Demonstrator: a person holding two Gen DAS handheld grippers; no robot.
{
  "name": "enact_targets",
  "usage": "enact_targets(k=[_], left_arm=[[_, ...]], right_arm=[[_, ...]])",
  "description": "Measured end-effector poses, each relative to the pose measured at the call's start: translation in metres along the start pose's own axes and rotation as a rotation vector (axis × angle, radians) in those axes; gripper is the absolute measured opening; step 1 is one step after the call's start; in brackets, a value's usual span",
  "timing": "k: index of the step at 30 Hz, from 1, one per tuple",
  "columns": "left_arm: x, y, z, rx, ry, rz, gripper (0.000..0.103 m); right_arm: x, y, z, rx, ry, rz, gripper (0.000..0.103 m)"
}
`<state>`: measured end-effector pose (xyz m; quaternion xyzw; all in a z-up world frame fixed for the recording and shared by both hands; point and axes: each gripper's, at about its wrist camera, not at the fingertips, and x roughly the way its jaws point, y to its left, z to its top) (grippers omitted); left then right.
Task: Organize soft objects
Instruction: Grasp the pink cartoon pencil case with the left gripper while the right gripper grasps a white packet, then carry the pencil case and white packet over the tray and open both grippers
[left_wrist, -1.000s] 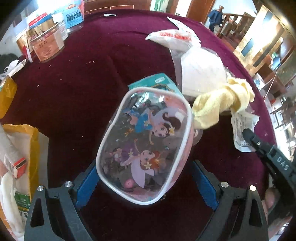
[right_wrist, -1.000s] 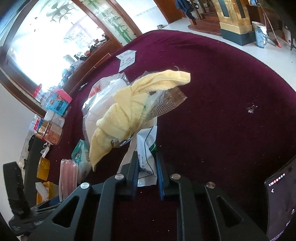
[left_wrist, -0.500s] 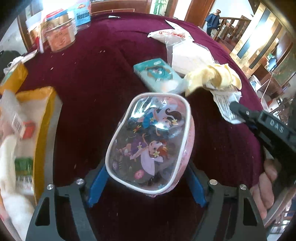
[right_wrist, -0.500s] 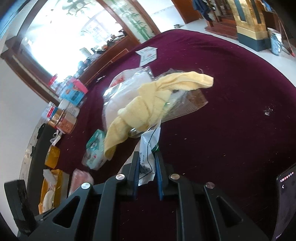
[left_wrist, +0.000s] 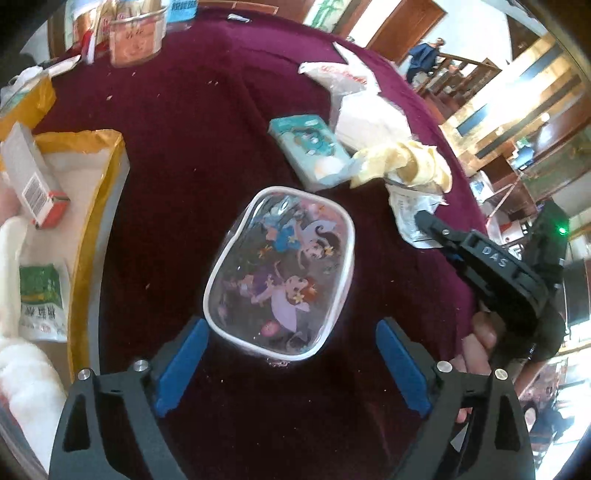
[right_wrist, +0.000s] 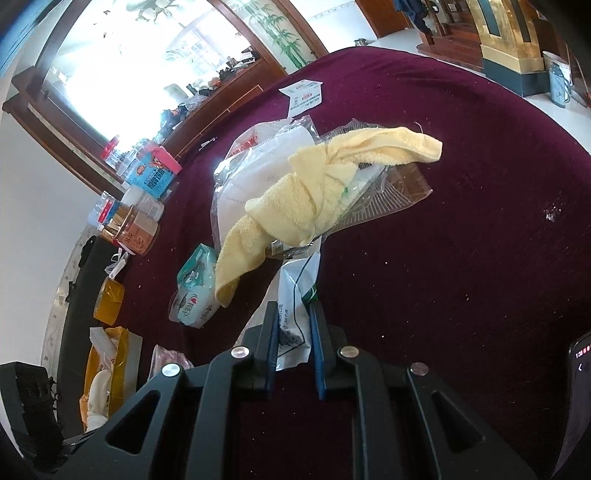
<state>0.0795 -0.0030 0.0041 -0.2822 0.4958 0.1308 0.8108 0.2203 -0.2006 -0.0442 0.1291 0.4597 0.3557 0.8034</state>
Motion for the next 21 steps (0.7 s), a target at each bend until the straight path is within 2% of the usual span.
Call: enact_targets(k=[3,5,6,7,9,11,14,21], left_arm=[[0.005,-0.003,0.009,0.026,-0.033,0.077,0.094],[0.013,-0.002,0.017,0.043,-0.029,0.069,0.094],[0.020,-0.003,0.020,0.056,-0.015,0.076,0.093],[0.025,-0.005,0.021,0.067,-0.016,0.089,0.085],[0.024,-0.007,0.018,0.087,-0.033,0.111,0.082],[0.020,-0.005,0.014,0.067,-0.036,0.091,0.078],[0.006,-0.004,0.006,0.036,-0.057,0.056,0.078],[-0.057,0.002,-0.025,-0.016,-0.151,-0.030,0.078]], right_arm=[[0.001,-0.001,0.000,0.006,0.005,0.004,0.015],[0.001,-0.001,0.000,0.007,0.006,0.006,0.015],[0.002,-0.001,0.000,0.006,0.007,0.005,0.015],[0.002,-0.001,0.000,0.004,0.008,0.005,0.015],[0.003,-0.001,-0.001,0.001,0.011,0.003,0.015],[0.003,-0.001,-0.001,0.001,0.012,0.003,0.015],[0.003,0.001,-0.002,-0.004,0.012,0.006,0.015],[0.003,0.014,-0.007,-0.069,0.034,0.068,0.015]])
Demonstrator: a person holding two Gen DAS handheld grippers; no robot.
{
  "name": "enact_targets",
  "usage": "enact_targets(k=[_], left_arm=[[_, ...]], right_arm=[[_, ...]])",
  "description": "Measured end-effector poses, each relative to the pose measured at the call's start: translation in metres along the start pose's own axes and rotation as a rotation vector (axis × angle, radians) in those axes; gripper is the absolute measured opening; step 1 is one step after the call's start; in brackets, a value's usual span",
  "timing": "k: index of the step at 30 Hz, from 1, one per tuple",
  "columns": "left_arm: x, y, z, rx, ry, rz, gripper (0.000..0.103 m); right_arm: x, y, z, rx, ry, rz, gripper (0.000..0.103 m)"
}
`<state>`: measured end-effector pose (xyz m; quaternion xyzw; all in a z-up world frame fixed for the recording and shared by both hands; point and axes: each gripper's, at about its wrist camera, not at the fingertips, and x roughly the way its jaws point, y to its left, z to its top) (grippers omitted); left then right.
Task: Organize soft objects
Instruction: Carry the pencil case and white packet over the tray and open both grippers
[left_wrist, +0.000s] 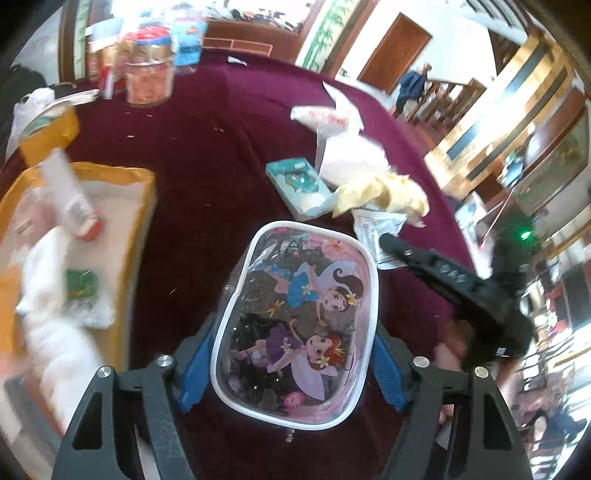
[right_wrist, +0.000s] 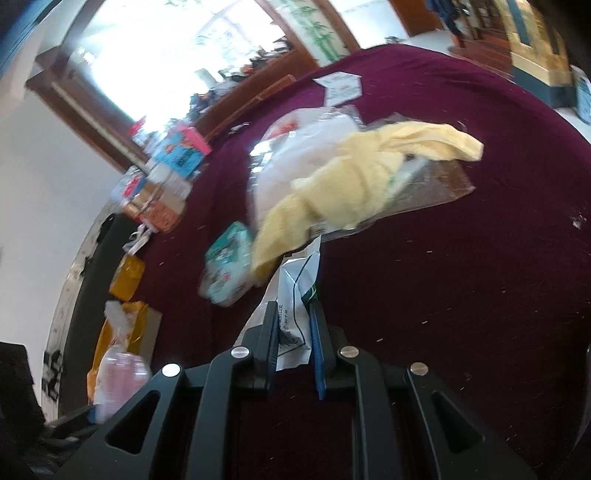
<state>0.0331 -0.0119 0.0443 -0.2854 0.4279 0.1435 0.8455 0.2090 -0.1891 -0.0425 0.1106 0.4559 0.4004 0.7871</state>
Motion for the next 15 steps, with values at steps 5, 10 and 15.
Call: enact_targets(k=[5,10,15], left_arm=[[-0.070,0.032,-0.012,-0.060,-0.096,-0.009,0.078],[-0.116,0.082,-0.020,-0.154,-0.164,-0.002,0.078],[-0.140,0.132,-0.015,-0.246,-0.236,0.044,0.078]], right_arm=[[-0.019,0.019,-0.018,-0.062,-0.037,0.080,0.015],[-0.044,0.070,-0.054,-0.123,-0.035,0.223,0.015],[-0.048,0.137,-0.070,-0.260,-0.006,0.311,0.015]])
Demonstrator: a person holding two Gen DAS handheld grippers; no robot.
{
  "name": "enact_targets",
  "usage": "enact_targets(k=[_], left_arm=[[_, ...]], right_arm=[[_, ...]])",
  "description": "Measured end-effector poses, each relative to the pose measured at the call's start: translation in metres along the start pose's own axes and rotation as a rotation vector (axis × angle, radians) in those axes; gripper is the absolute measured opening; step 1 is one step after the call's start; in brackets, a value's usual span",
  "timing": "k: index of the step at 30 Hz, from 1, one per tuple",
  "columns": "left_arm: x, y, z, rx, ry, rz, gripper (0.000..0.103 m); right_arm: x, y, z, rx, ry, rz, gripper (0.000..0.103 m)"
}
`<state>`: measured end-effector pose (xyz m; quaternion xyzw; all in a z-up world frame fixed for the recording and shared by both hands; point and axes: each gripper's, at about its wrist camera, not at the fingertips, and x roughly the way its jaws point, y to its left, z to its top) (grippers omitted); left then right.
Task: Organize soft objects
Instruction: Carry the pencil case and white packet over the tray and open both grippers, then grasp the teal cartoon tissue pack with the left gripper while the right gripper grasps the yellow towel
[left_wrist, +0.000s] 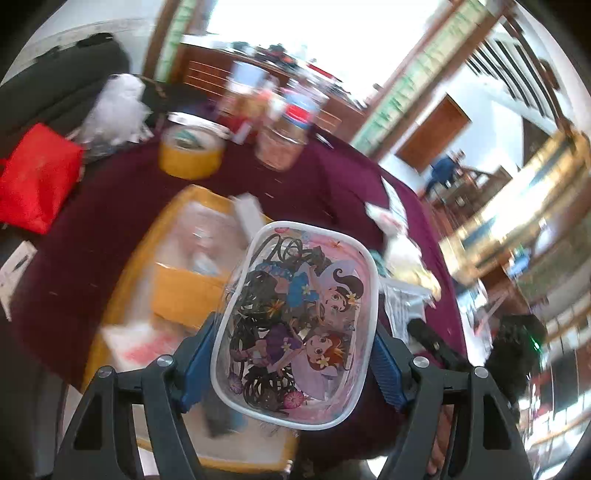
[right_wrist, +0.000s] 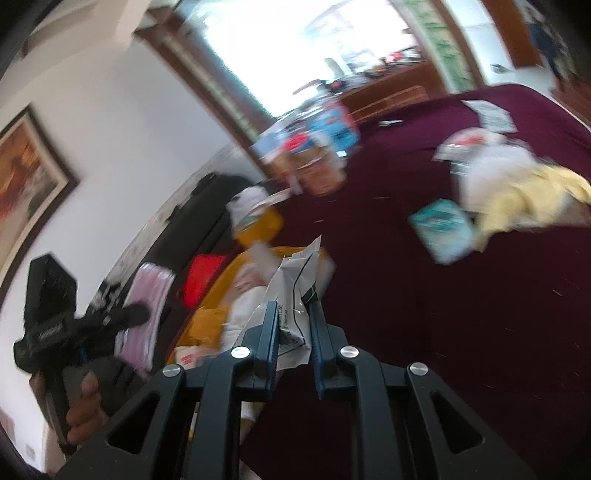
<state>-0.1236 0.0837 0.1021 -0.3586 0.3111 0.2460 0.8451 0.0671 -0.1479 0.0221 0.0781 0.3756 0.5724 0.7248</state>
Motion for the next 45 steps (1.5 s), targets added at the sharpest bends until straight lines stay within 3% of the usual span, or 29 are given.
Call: enact_targets(k=[7,14,19,25,29,32,39,42,45], left_arm=[[0.011,0.045,0.040,-0.070,-0.029,0.067,0.078],[0.058,0.067,0.064,-0.075,0.033,0.099,0.078],[0.087,0.071,0.067,-0.043,0.075,0.159,0.078],[0.108,0.061,0.063,0.012,0.115,0.206,0.080],[0.104,0.058,0.060,0.009,0.101,0.201,0.082],[0.089,0.052,0.058,-0.002,0.064,0.176,0.087],[0.051,0.022,0.036,0.026,-0.044,0.183,0.097],[0.045,0.001,0.020,0.052,-0.036,0.144,0.097],[0.046,-0.024,0.006,0.066,-0.016,0.093,0.097]], right_arm=[[0.067,0.055,0.011,-0.134,0.092,0.038,0.015],[0.144,0.063,0.024,-0.199,0.162,-0.017,0.015],[0.165,0.044,0.016,-0.165,0.205,-0.033,0.015],[0.172,0.058,0.003,-0.265,0.213,-0.087,0.018],[0.174,0.058,0.003,-0.262,0.215,-0.080,0.044],[0.164,0.054,0.007,-0.224,0.170,-0.043,0.055],[0.143,0.042,0.019,-0.148,0.083,-0.012,0.060],[0.128,0.038,0.020,-0.123,0.091,0.023,0.074],[0.096,0.030,0.018,-0.101,0.081,0.056,0.079]])
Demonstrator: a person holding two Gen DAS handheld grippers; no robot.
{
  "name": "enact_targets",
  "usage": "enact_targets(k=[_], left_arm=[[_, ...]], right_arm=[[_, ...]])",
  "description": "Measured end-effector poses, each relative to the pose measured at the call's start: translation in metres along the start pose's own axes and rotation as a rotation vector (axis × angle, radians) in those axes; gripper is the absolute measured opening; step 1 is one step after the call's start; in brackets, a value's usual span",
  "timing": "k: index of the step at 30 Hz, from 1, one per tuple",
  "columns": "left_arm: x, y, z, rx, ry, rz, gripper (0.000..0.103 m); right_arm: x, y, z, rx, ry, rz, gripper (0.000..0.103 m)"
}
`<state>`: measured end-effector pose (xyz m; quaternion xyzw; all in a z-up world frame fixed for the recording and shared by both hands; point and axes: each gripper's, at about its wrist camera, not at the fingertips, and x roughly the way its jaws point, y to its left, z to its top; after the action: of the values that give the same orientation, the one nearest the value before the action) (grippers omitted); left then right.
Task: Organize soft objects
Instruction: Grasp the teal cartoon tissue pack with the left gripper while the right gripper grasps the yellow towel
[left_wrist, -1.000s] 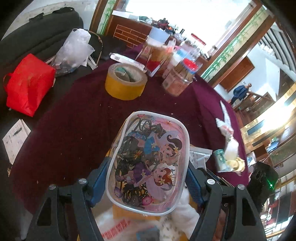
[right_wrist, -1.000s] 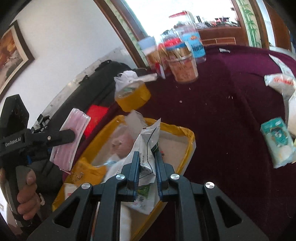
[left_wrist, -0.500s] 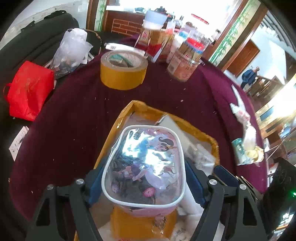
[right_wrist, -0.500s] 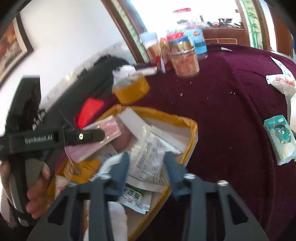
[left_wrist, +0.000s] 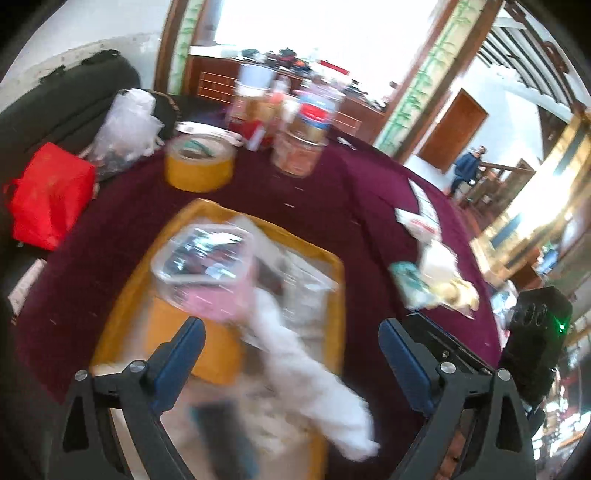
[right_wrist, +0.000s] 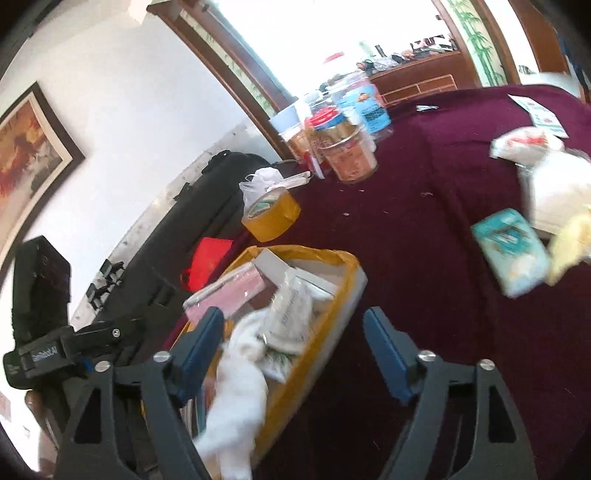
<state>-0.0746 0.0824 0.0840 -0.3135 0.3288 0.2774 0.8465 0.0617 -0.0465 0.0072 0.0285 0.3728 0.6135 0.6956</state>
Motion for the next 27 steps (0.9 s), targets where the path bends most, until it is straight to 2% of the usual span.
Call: enact_targets(k=[2,5,11,14,17,20,21,24,27], left_arm=[[0.003,-0.018,-0.004,0.015,0.018,-0.031,0.097],[0.012,-0.046,-0.010,0.028,0.061,-0.070,0.097],[0.021,-0.087,-0.023,0.073,0.091,-0.082,0.097],[0.028,-0.099,-0.025,0.070,0.107,-0.078,0.097],[0.034,-0.106,-0.026,0.072,0.125,-0.076,0.097],[0.038,-0.113,-0.025,0.085,0.127,-0.062,0.097],[0.038,-0.113,-0.025,0.086,0.126,-0.057,0.097],[0.048,-0.117,-0.021,0.077,0.139,-0.039,0.097],[0.062,-0.122,-0.017,0.066,0.166,-0.039,0.097]], right_arm=[[-0.023,-0.012,-0.004,0.022,0.003,0.002,0.079],[-0.056,-0.037,-0.005,0.083,-0.015,-0.070,0.079],[-0.116,-0.111,0.011,0.282,-0.086,-0.263,0.079],[-0.131,-0.147,0.027,0.380,-0.111,-0.342,0.079],[-0.132,-0.182,0.040,0.479,-0.115,-0.408,0.076],[-0.123,-0.215,0.046,0.571,-0.109,-0.463,0.066],[-0.118,-0.223,0.048,0.595,-0.100,-0.471,0.065],[-0.098,-0.238,0.048,0.623,-0.088,-0.452,0.061],[-0.079,-0.241,0.043,0.578,-0.093,-0.509,0.050]])
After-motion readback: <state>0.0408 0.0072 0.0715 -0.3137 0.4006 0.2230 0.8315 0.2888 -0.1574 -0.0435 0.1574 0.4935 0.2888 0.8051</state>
